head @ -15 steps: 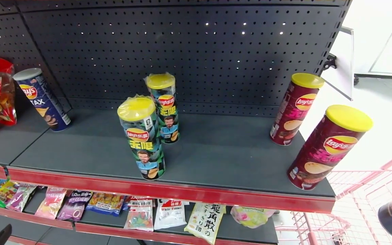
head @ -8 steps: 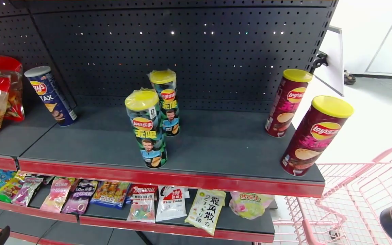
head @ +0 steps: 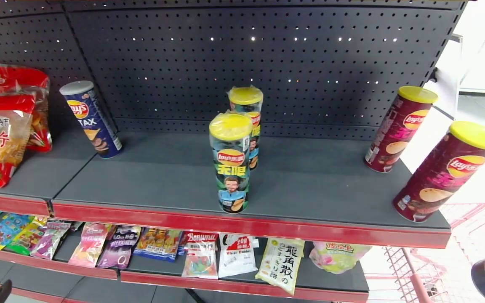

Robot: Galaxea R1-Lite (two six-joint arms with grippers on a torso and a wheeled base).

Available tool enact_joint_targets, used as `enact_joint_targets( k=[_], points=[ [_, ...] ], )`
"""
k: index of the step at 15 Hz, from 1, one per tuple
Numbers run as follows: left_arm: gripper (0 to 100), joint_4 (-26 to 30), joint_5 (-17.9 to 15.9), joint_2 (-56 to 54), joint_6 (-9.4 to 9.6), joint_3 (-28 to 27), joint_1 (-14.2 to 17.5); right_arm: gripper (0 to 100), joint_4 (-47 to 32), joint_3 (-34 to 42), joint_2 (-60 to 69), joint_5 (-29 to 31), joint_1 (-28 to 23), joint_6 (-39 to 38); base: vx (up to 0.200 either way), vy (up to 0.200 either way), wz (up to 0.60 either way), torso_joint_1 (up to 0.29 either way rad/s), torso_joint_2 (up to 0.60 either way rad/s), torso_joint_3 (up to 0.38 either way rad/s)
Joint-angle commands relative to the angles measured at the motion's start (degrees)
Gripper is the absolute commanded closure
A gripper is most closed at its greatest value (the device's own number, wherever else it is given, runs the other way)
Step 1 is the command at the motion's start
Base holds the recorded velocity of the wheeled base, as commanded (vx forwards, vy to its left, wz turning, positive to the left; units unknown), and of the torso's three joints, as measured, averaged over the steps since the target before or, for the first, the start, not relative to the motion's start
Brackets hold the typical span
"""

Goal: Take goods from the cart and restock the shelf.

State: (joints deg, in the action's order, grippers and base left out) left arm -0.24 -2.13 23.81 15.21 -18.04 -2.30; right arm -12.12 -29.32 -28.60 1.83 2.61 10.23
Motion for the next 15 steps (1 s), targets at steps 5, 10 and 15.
enact_joint_targets(
  k=[5,10,15],
  points=[
    [0,0.0,0.1,-0.6,-0.01,0.0,0.0,100,-0.1,0.2,0.5,0.0,0.1,0.2,0.000,0.200,0.00,0.004,0.00,0.001],
    [0,0.0,0.2,-0.7,-0.01,-0.1,0.0,100,-0.1,0.3,0.8,0.1,0.1,0.2,0.000,0.200,0.00,0.002,0.00,0.002],
    [0,0.0,0.3,-0.9,0.08,-0.3,0.1,100,-0.3,0.9,2.1,0.1,0.1,0.3,0.080,0.200,0.00,0.002,0.00,0.002]
  ],
)
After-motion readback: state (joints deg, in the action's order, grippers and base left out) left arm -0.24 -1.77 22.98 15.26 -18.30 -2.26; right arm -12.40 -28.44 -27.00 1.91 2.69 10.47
